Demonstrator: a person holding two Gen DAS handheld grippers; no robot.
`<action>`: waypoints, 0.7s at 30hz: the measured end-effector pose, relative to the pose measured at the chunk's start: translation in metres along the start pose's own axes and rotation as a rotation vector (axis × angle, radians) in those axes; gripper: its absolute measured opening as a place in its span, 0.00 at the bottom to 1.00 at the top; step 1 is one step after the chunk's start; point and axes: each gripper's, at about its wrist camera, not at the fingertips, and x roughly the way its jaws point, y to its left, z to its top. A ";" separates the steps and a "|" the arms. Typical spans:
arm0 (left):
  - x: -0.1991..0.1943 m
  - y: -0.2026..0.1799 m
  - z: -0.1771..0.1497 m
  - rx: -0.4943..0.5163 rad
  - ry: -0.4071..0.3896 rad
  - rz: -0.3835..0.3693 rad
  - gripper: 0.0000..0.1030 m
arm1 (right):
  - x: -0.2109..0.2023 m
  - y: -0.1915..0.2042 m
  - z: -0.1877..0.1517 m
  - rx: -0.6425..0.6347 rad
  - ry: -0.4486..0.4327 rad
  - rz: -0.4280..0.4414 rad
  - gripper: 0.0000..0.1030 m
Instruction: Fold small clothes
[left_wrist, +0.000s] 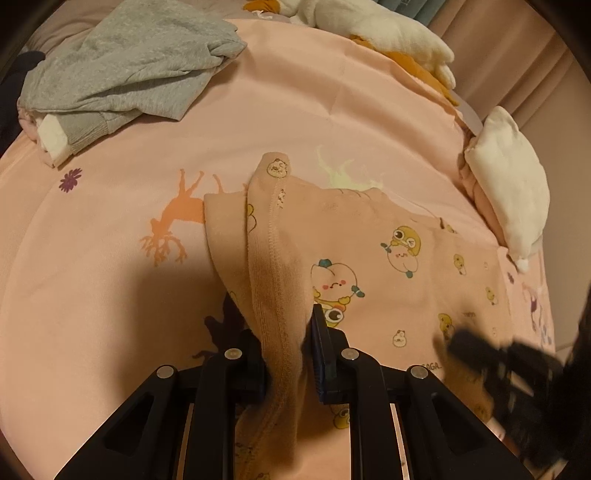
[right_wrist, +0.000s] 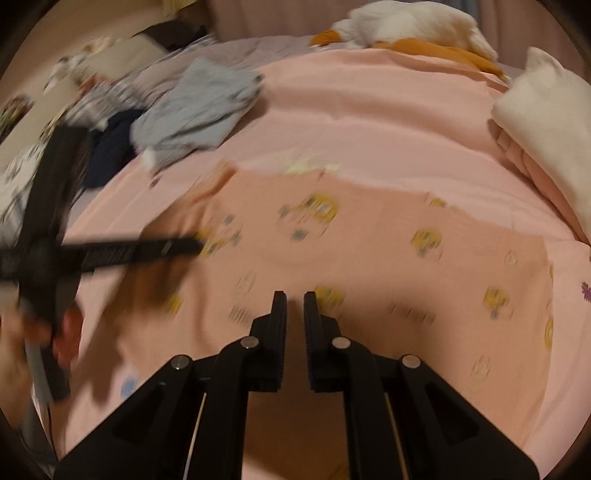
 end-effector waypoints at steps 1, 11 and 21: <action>0.001 -0.001 0.000 -0.002 0.003 0.005 0.16 | 0.004 0.004 -0.007 -0.020 0.030 -0.003 0.09; 0.005 -0.005 0.001 -0.004 0.008 0.040 0.16 | 0.000 0.018 -0.036 -0.049 0.083 0.006 0.10; -0.013 -0.013 0.006 -0.016 -0.013 0.027 0.15 | -0.029 0.003 -0.037 0.093 -0.026 0.116 0.12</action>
